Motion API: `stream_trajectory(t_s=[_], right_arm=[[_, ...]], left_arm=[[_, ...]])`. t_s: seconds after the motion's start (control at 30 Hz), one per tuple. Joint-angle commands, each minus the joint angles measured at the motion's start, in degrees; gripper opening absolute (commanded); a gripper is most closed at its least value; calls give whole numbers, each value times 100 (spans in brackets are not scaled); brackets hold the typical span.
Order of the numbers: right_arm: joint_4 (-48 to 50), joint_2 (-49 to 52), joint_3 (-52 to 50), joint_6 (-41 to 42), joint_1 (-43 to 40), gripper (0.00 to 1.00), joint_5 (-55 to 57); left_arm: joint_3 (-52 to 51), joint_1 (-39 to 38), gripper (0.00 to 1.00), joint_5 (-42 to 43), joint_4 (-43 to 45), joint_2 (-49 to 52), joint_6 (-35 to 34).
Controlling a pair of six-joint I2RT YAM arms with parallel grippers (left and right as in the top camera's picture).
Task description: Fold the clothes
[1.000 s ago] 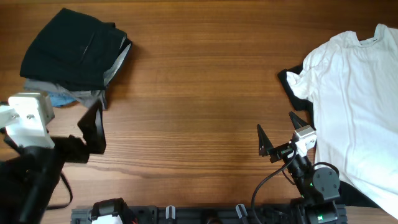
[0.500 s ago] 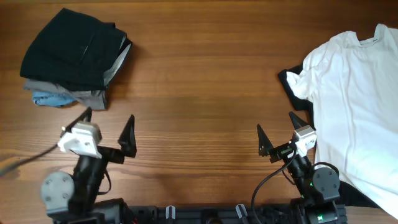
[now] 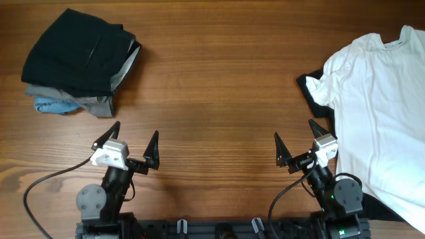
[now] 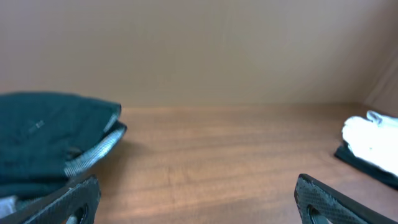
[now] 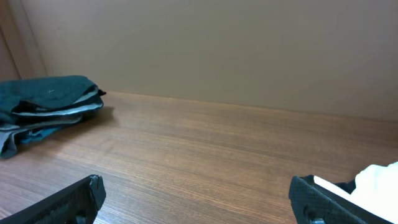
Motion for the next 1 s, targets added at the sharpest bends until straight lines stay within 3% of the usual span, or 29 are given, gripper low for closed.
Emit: stream_trajectory(t_s=[0.0, 0.97], right_arm=[[35, -37, -11, 70, -24, 100, 13], [33, -37, -11, 72, -24, 100, 13]], left_arm=[[-404, -66, 100, -184, 57, -70, -74], [-470, -129, 100, -186, 203, -50, -72]])
